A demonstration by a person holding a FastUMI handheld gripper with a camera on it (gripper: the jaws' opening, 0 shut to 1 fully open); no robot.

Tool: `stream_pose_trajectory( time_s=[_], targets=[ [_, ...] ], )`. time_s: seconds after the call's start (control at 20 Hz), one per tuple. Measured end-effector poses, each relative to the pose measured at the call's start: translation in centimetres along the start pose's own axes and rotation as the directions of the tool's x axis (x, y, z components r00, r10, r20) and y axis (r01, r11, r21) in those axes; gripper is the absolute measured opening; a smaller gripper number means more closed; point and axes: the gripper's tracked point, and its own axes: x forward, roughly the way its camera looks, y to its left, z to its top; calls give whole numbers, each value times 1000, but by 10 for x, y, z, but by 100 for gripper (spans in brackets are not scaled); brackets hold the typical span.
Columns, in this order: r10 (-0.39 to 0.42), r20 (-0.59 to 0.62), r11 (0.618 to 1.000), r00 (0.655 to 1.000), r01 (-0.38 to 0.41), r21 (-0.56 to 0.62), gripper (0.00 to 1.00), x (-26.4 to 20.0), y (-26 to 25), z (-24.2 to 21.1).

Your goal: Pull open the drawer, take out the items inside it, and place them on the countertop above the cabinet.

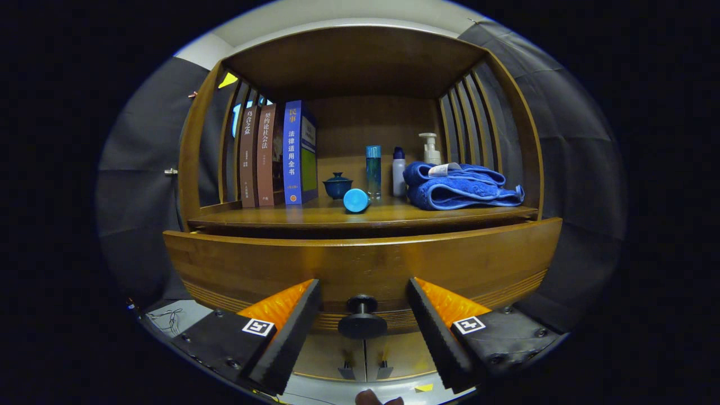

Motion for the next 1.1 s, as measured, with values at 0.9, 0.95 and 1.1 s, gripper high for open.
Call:
stream_pose_trajectory(
  time_s=[0.9, 0.95, 1.1],
  targets=[
    [-13, 57, 998, 998, 9, 59, 100, -9, -6, 80],
    [-12, 61, 998, 998, 8, 62, 100, -13, -8, 86],
    [-10, 73, 998, 997, 6, 58, 100, -31, -15, 101]
  ],
)
